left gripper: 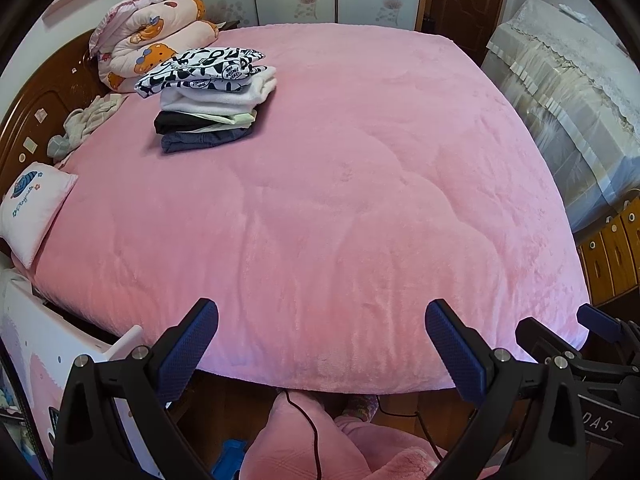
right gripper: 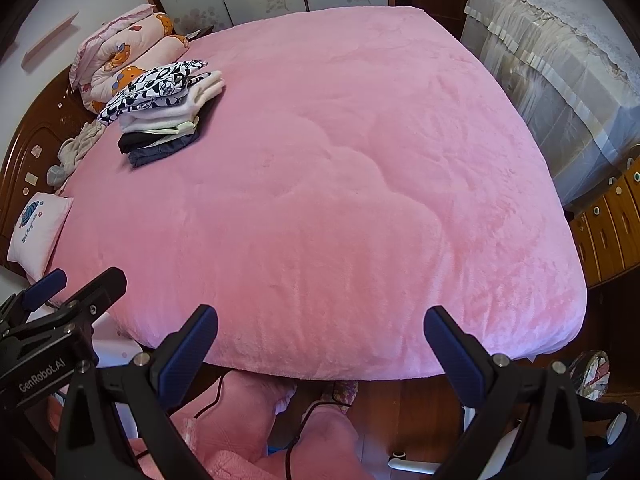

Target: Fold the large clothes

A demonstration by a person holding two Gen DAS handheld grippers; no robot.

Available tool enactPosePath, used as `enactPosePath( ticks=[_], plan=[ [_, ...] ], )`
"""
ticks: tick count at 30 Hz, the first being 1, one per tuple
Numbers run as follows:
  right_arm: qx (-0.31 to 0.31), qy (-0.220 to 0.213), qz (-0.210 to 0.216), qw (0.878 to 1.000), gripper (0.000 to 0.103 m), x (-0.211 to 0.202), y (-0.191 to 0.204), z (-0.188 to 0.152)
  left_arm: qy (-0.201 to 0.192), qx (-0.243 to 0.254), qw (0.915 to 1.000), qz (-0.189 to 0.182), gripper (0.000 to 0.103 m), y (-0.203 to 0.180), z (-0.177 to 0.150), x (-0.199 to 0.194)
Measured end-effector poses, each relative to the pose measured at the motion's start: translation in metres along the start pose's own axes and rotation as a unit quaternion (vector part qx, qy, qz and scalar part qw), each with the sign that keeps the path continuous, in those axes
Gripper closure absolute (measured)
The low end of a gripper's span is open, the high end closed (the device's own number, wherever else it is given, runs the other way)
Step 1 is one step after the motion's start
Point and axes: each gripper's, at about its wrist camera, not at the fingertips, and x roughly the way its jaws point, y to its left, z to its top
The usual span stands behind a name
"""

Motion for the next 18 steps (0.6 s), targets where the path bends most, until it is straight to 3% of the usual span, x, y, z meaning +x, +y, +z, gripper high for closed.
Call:
enactPosePath(
  ticks=[18],
  plan=[
    [0.003, -0.003, -0.002, 1.0, 0.0, 0.0011, 0.0052, 0.0013, -0.003, 0.004, 1.0, -0.002, 0.0, -0.0022, 0.0019, -0.0006]
  ],
)
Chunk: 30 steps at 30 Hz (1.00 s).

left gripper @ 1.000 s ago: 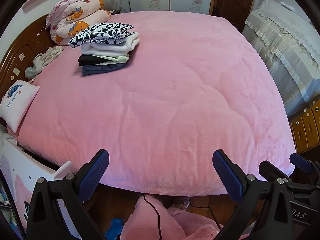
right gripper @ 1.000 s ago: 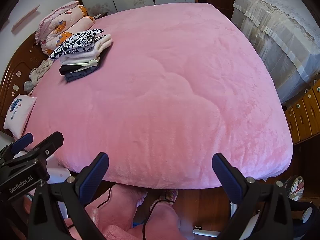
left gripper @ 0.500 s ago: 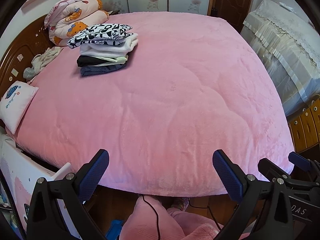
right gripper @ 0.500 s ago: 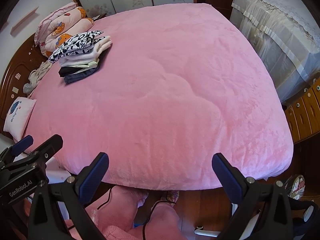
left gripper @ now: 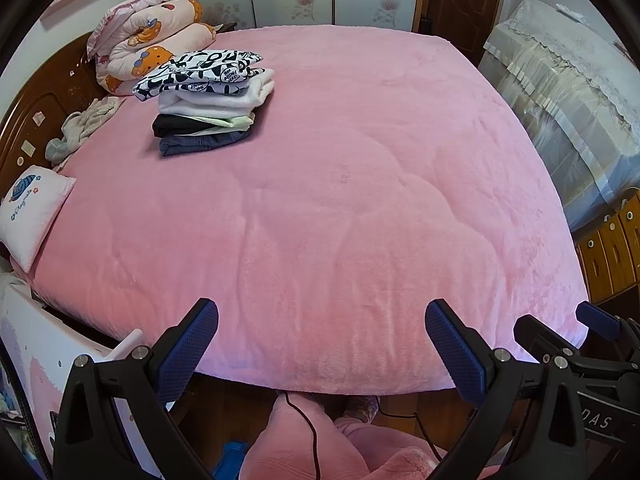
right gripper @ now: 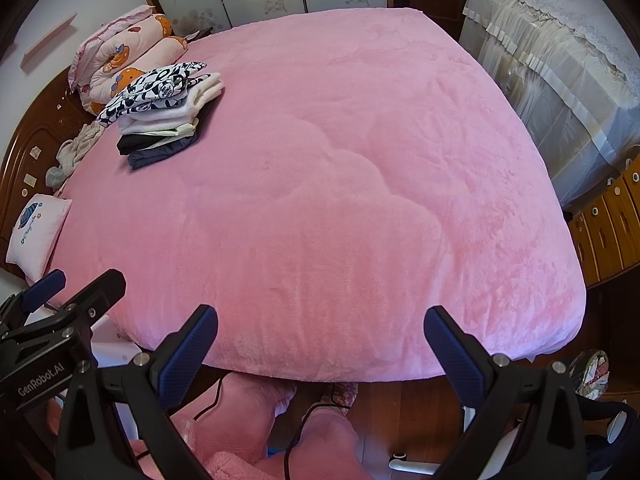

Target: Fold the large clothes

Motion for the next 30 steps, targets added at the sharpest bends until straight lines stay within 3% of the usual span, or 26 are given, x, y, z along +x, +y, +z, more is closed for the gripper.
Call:
enactPosePath(
  ticks=[30],
  plan=[
    [0.005, -0.005, 0.0, 1.0, 0.0, 0.002, -0.01, 0.011, -0.005, 0.01, 0.9999, -0.001, 0.0, -0.003, 0.013, 0.004]
  ],
)
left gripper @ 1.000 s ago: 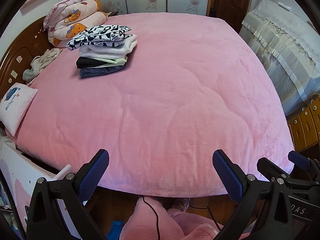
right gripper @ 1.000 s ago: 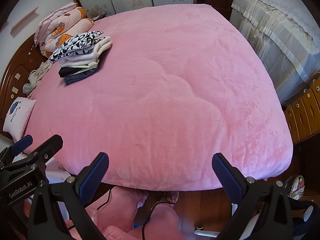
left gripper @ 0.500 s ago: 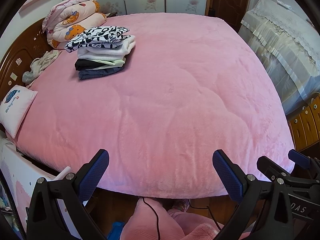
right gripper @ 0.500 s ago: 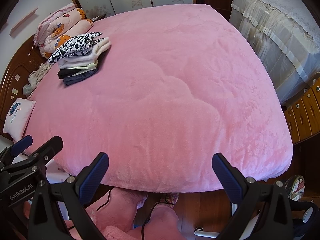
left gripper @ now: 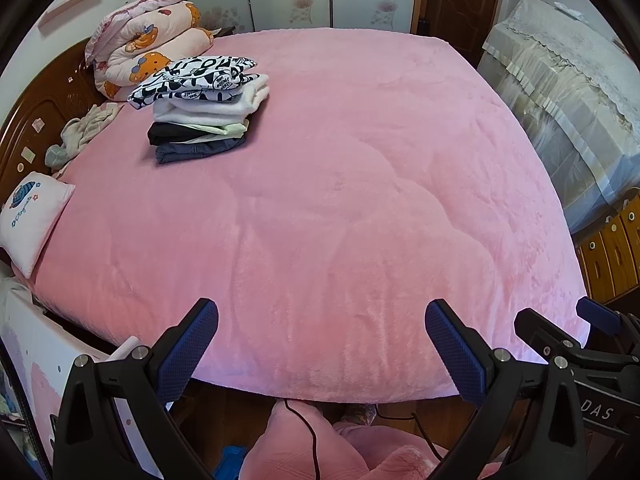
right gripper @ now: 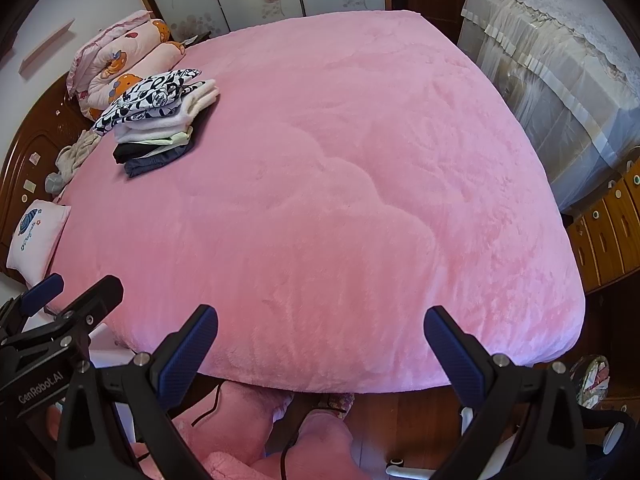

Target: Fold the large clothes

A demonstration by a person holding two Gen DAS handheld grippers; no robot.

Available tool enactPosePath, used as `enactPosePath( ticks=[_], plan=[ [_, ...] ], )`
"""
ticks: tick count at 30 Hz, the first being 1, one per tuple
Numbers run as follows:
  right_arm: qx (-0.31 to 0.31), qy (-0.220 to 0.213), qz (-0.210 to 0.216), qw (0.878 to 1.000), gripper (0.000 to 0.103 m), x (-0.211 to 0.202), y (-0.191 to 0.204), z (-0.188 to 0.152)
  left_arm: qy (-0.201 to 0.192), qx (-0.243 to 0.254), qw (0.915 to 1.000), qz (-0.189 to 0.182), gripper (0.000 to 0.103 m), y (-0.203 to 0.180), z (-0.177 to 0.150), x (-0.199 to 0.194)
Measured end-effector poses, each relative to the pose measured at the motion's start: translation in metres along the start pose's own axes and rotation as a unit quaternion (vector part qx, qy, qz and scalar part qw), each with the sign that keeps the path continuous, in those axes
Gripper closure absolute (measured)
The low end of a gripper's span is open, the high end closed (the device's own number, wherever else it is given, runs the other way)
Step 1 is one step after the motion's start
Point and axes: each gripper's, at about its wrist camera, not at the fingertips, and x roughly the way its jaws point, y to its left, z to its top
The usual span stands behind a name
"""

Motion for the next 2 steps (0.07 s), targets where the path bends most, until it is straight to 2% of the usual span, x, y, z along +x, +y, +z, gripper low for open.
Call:
enactPosePath(
  ticks=[2],
  plan=[
    [0.001, 0.0, 0.0, 1.0, 0.0, 0.0, 0.0001, 0.0004, 0.0, -0.001, 1.0, 0.001, 0.0, -0.0012, 0.0006, 0.0003]
  ],
)
